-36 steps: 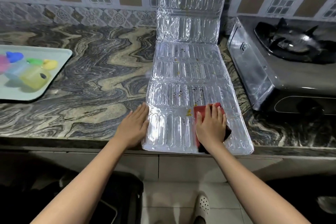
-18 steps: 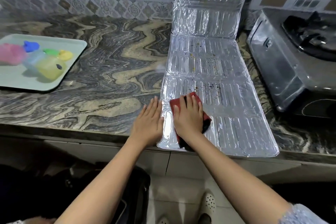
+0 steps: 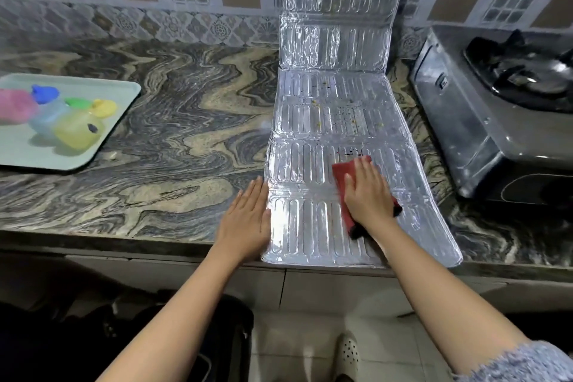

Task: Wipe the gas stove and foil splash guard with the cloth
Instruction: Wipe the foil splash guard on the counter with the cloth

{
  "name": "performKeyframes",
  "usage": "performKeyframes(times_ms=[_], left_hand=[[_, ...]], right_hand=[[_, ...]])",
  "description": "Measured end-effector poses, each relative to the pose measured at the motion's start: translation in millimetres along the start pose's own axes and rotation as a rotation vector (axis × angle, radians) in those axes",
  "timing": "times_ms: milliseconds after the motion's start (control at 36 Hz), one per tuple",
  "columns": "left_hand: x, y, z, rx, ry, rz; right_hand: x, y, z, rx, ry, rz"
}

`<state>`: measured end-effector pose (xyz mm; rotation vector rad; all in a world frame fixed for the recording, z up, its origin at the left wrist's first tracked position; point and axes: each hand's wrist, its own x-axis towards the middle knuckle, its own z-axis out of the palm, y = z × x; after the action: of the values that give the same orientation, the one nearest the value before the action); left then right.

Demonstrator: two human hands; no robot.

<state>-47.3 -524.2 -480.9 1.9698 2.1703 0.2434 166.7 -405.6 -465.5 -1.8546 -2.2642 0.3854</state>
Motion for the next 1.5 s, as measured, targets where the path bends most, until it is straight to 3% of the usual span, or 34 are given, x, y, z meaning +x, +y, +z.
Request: performKeyframes(times_ms=[222,444,778,1000,1222,1500], left_hand=[[1,-2,-3,-0.002,-0.011,0.029],[1,-4,-3,0.032,-0.014,0.05],[1,0,-10,0.001,-0.038,0.039],[10,30,-20,-0.166,0.016,-0.176],[3,33,-4,-0.066,0.021,-0.156],[-24,28,0,-0.017,0.063,-0.109]], right_hand=[[34,56,-22,0.03,0.111,0.219],[73,4,-5,0.091,0.213,0.413],[87,-91,29,0.066,0.065,-0.037],[83,-92,28,0.064,0.003,-0.241],[75,-86,26,-0.001,-0.119,-0.647],[55,-108,29,-0.001,-0.101,-0.654]])
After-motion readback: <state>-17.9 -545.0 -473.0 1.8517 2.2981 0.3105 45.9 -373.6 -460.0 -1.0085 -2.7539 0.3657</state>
